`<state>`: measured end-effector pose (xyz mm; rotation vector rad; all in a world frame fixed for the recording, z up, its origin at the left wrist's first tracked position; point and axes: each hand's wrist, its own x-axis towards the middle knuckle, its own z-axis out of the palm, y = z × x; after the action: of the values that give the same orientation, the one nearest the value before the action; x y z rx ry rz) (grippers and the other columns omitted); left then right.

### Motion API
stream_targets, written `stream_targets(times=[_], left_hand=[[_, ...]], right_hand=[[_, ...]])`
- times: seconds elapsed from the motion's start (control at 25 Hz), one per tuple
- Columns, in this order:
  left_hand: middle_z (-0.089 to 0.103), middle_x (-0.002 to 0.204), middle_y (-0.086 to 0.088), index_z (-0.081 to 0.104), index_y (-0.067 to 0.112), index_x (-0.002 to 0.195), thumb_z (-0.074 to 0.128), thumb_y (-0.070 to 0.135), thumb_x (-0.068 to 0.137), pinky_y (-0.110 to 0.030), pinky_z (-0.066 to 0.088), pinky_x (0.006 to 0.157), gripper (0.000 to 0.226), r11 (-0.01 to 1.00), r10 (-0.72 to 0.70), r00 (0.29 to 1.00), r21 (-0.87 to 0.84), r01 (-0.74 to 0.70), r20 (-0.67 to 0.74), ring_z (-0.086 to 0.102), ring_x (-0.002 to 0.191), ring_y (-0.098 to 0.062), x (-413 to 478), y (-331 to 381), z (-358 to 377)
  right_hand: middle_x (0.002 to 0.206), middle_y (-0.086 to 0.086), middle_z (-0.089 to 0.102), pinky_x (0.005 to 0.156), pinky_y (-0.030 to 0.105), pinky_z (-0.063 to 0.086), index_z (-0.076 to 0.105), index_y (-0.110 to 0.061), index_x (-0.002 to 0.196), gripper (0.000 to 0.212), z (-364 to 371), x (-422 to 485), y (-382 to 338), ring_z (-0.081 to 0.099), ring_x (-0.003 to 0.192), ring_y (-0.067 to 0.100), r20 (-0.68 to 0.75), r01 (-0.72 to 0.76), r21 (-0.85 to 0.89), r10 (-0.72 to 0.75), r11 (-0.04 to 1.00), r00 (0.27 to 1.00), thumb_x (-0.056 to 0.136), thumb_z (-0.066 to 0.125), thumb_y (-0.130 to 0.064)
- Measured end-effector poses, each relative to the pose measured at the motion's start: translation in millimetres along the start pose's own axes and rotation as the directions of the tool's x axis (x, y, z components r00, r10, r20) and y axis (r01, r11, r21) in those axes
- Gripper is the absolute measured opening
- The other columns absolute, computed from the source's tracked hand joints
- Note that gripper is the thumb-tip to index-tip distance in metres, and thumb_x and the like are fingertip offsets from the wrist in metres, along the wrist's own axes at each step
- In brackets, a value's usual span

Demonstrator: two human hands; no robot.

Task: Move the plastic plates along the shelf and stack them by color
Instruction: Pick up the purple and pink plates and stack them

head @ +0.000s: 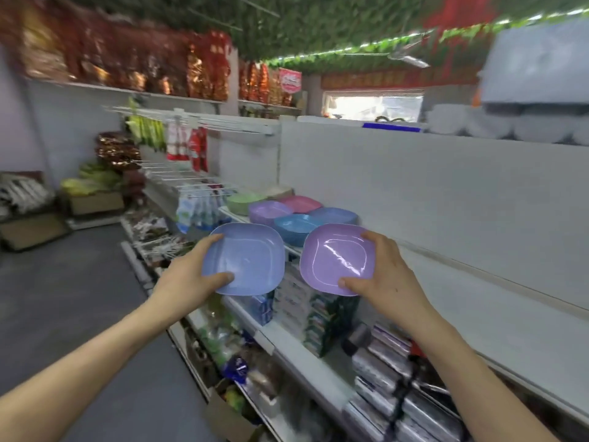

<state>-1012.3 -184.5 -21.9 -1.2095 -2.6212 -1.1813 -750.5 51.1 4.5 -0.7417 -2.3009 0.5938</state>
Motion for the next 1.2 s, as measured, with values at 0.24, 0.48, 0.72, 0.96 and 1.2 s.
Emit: stream_targets(times=[0.24,0.48,0.72,0.96,1.2], left_hand=[[0.051,0.130,0.014,0.025,0.047,0.154,0.072,0.043,0.092,-0.048,0.055,0.062,0.077,0.998,-0.023,1.000,0.063,0.024,-0.021,0.068,0.070,-0.023,95.0,-75.3,-52.6],[0.045,0.149,0.009,0.029,0.047,0.153,0.073,0.042,0.091,-0.046,0.060,0.068,0.076,0.997,0.051,0.997,0.058,-0.048,-0.052,0.070,0.081,-0.026,211.6,-125.3,-90.1],[0.039,0.160,0.006,0.031,0.040,0.155,0.074,0.044,0.090,-0.046,0.050,0.100,0.078,0.988,0.151,0.988,-0.032,-0.151,0.021,0.053,0.131,-0.027,303.6,-180.8,-62.1],[0.042,0.157,0.003,0.037,0.042,0.151,0.076,0.042,0.088,-0.049,0.044,0.103,0.074,0.951,0.284,0.953,-0.160,-0.264,0.111,0.046,0.138,-0.028,413.9,-207.8,-45.4],[0.046,0.153,0.004,0.040,0.041,0.150,0.078,0.039,0.087,-0.045,0.043,0.098,0.073,0.903,0.395,0.899,-0.258,-0.343,0.189,0.049,0.132,-0.027,493.4,-233.0,-30.4]], right_hand=[[0.149,-0.010,0.038,0.090,0.036,0.044,0.031,-0.037,0.150,0.094,113.9,107.4,-42.4,0.050,0.127,0.018,0.036,0.019,0.088,-0.022,0.996,0.999,0.073,0.085,-0.042],[0.153,-0.007,0.036,0.094,0.041,0.047,0.031,-0.034,0.151,0.094,174.9,206.6,-75.5,0.051,0.127,0.020,0.012,0.015,0.039,-0.015,0.999,1.000,0.074,0.085,-0.041],[0.151,-0.005,0.040,0.089,0.037,0.043,0.034,-0.031,0.151,0.094,207.5,256.3,-68.6,0.050,0.127,0.020,-0.049,-0.125,-0.067,0.122,0.990,0.991,0.074,0.086,-0.041],[0.150,-0.002,0.046,0.095,0.039,0.046,0.038,-0.027,0.151,0.094,232.9,289.7,-66.6,0.052,0.129,0.024,-0.134,-0.348,-0.202,0.327,0.915,0.936,0.072,0.084,-0.050],[0.146,-0.001,0.053,0.105,0.043,0.045,0.044,-0.029,0.150,0.096,249.3,307.8,-69.7,0.049,0.133,0.024,-0.129,-0.475,-0.358,0.461,0.804,0.878,0.069,0.082,-0.064]])
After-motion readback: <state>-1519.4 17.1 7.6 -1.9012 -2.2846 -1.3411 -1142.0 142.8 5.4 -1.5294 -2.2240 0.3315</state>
